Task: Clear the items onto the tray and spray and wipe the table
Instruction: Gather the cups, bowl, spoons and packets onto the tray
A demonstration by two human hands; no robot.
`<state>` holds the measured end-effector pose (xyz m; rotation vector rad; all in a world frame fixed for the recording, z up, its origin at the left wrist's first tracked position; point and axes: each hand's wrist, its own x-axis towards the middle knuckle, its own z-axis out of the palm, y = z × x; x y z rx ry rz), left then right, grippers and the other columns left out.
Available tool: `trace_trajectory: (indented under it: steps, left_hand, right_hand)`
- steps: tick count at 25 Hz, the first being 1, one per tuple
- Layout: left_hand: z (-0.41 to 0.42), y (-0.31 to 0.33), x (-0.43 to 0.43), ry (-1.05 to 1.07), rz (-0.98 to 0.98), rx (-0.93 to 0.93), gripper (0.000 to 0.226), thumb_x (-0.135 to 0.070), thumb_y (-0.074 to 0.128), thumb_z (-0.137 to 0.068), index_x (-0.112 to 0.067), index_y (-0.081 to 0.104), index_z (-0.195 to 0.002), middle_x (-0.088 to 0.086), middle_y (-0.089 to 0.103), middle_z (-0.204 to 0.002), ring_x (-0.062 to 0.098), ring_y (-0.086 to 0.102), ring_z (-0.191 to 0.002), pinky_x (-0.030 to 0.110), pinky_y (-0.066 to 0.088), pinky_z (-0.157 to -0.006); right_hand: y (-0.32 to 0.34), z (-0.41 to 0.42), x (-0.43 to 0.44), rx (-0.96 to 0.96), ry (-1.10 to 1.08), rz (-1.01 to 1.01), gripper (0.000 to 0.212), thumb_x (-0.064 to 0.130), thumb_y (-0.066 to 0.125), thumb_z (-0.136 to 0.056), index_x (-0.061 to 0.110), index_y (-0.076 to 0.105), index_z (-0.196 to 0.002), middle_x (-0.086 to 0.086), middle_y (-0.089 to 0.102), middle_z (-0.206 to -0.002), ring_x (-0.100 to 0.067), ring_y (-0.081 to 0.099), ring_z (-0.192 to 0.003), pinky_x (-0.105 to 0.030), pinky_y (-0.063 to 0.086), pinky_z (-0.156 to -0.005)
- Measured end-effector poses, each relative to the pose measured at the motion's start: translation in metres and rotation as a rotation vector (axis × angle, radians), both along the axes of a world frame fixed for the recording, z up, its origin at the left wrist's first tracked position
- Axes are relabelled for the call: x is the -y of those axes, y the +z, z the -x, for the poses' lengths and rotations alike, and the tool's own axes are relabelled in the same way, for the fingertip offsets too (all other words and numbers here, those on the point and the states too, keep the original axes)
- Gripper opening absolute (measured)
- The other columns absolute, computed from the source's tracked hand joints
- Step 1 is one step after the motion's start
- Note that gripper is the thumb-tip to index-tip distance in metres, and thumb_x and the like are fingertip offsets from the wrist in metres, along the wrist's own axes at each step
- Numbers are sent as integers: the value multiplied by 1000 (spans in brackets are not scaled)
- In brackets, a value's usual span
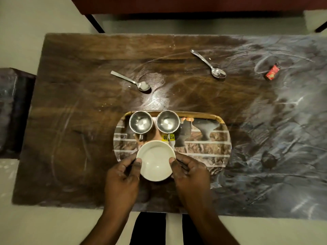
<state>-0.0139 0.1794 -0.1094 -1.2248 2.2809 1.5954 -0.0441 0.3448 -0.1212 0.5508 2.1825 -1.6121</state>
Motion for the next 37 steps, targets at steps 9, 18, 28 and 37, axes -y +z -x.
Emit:
trace_trajectory:
  steps: [9,18,28,37]
  left_hand:
    - [9,-21,13,-41,-47,-29,21,-15,69,-103,-24,81,-118,-29,78,-99,-9,73,-100,28,58,-93]
    - [7,-3,12,-2,181,-141,23,-18,77,-95,-28,71,-115,6,69,-124,-4,68,-102,24,60,-92]
    - [88,31,-136,-556,81,-344,19,-15,75,-98,-32,71,-105,-9,70,-113,8,71,-98,12,56,-71]
    - [129,-12,-339,-947,-85,-225,21,-26,70,-102,-32,68,-122,-8,69,-121,-1,68,-102,21,59,-86]
  right_hand:
    - [-17,7,12,25,-10,-56,22,23,73,-99,18,82,-119,9,81,-107,-7,76,-98,-40,65,-92]
    - [-9,10,-4,12,-28,19,21,26,77,-97,31,78,-117,29,76,-99,10,72,-99,-14,59,-88]
    - [2,46,-195,-21,-349,-154,10,30,78,-96,29,80,-106,13,81,-96,-2,77,-91,-45,64,-94]
    - [-6,21,-370,-36,-612,-330,17,26,75,-98,23,79,-114,11,80,-103,-3,76,-97,-39,61,-100]
